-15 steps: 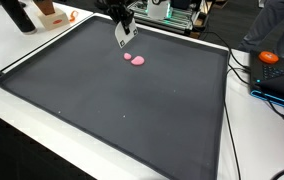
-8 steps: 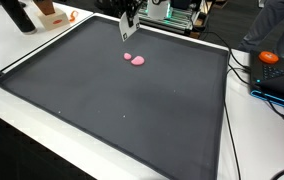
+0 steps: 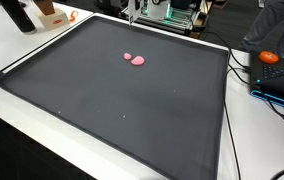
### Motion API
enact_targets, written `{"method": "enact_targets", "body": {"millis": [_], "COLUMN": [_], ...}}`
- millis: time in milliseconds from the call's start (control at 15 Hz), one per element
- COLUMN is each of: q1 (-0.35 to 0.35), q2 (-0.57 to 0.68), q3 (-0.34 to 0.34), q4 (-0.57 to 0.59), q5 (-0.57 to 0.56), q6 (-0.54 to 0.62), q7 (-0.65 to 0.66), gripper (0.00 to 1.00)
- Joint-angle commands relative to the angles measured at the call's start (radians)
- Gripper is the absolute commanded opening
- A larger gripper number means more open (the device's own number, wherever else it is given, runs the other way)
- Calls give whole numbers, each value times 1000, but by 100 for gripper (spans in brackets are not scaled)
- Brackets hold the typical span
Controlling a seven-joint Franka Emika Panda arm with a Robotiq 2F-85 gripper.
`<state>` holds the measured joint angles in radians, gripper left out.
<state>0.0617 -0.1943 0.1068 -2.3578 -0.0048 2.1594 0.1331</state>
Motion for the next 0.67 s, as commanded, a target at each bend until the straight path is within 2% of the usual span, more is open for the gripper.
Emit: {"method": "enact_targets", "body": {"millis": [0, 67, 133, 600], "q1": [17, 21, 16, 23], "q2": [-48, -54, -30, -43], "q3": [27, 34, 20, 31], "q4": [23, 33, 28, 39], "q5": [-69, -79, -43, -58], "q6": [-76, -90, -53, -71], "q7": [9, 1, 1, 1], "gripper": [1, 1, 4, 4]}}
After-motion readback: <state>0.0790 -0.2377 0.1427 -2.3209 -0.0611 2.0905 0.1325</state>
